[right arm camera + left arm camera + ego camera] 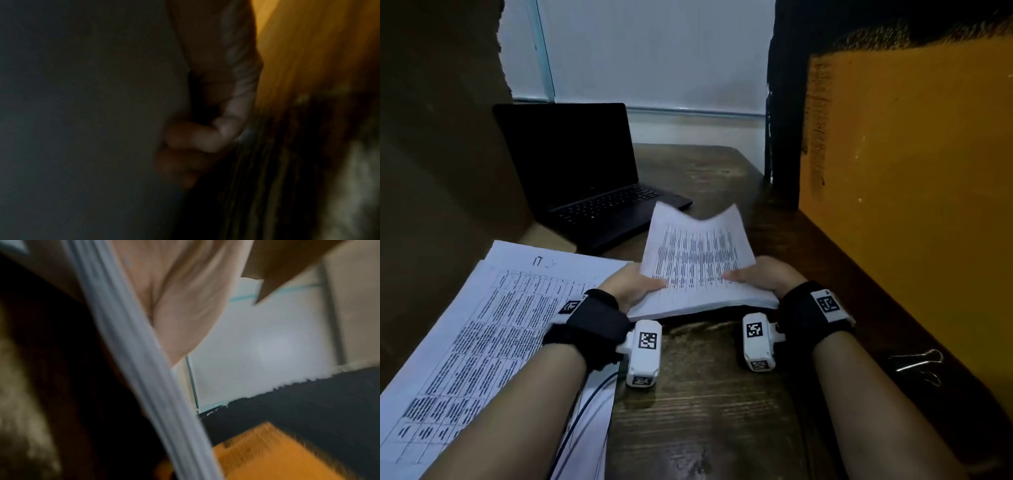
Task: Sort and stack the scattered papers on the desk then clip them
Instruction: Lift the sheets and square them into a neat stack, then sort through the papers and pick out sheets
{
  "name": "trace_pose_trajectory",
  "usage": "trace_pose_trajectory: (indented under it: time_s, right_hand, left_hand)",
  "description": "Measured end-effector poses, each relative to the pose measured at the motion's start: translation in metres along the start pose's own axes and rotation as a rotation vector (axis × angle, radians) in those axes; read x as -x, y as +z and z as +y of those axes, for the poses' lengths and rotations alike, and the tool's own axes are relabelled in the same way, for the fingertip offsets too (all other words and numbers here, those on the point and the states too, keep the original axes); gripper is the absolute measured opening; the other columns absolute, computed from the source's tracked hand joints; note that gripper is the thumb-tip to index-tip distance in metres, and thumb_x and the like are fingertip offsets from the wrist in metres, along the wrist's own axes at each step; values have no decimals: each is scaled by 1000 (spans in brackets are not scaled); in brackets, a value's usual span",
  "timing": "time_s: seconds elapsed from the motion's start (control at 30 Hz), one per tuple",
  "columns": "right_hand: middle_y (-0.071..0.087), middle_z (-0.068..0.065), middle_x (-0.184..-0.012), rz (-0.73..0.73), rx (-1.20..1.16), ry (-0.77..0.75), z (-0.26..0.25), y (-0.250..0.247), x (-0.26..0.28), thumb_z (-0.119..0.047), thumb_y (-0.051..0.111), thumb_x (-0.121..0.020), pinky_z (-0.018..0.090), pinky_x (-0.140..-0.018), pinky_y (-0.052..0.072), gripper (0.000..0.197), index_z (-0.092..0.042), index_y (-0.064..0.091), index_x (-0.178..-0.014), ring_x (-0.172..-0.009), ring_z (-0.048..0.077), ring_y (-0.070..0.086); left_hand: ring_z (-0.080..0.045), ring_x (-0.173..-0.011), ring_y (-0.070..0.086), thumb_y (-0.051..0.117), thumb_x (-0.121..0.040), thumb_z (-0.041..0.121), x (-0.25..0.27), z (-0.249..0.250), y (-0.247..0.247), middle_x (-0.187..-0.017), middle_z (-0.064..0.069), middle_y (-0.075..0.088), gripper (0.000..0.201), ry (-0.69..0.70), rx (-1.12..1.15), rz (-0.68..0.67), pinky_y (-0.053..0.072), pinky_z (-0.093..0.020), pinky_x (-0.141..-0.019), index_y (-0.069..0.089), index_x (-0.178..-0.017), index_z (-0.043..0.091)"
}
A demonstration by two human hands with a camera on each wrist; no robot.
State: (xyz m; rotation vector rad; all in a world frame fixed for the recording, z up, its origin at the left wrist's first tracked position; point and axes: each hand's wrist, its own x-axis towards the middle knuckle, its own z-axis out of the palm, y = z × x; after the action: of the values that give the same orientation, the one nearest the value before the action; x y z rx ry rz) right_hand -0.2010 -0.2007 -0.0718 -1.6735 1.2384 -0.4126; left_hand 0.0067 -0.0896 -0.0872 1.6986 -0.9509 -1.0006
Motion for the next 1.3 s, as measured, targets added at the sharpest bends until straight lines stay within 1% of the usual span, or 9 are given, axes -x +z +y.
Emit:
trace_pose_trajectory:
  time_s: [0.13,0.3,0.47,0.57,0.63,0.8,0.93,1.1,1.3]
  right_hand:
    - [69,7,-116,31,80,76,9,1,-12,-33,77,-81,27,-82,50,44,-4,68,-112,-93,20,65]
    - [65,10,-125,50,60,123,0,5,-3,-32,75,-83,28,-83,48,49,-3,64,-121,-107,25,64]
    - [59,11,-134,56,92,128,1,3,18,-36,68,-88,33,-99,47,53,-2,58,-128,-117,27,59]
    - [61,14,-131,70,98,149,0,-4,39,-32,62,-93,30,-82,50,45,0,59,-125,-102,26,63]
    - [61,15,-130,68,98,177,5,-10,50,-32,60,-95,28,-68,49,45,2,57,-125,-84,22,63]
    - [54,10,-137,93,206,205,15,-24,68,-37,59,-94,33,-93,45,54,-1,52,-133,-117,29,55]
    - [55,18,-135,84,182,193,27,-33,62,-22,64,-92,47,-102,47,46,1,53,-131,-122,36,54]
    - [57,19,-133,111,232,156,29,-43,80,-19,61,-93,39,-95,49,42,1,56,-129,-115,31,58]
    - [63,18,-124,158,171,181,47,-50,85,-14,62,-93,42,-99,49,33,5,60,-121,-114,34,60]
  left_hand:
    - [-32,-107,60,42,-101,32,-17,-10,2,-121,-15,63,45,-46,-184,115,47,-35,-93,53,-125,-4]
    - [-34,-124,47,30,-103,24,-24,-7,10,-139,-22,46,45,-61,-255,170,37,-34,-97,35,-137,-5]
    - [-34,-124,50,38,-102,28,-1,9,10,-137,-20,51,46,-86,-366,157,39,-31,-95,45,-133,-6]
    - [-37,-103,60,49,-97,32,6,25,-2,-117,-26,59,43,-16,-196,150,45,-36,-87,57,-112,-7]
    - [-39,-95,63,62,-86,30,22,38,-23,-113,-26,60,52,56,-84,277,49,-43,-85,49,-122,-5]
    - [-33,-108,60,68,-66,40,72,34,-96,-119,-15,60,76,-117,-371,518,50,-35,-88,49,-126,-4]
    - [-36,-144,18,59,-89,34,101,-5,-120,-155,-23,15,95,-397,-507,478,23,-38,-116,-3,-147,-8]
    - [-41,-132,39,64,-87,15,121,-26,-124,-143,-29,38,72,-395,-622,594,34,-39,-106,26,-141,-13]
    - [-29,-125,50,63,-88,35,146,-15,-117,-138,-16,50,61,-498,-833,448,42,-31,-100,44,-135,1]
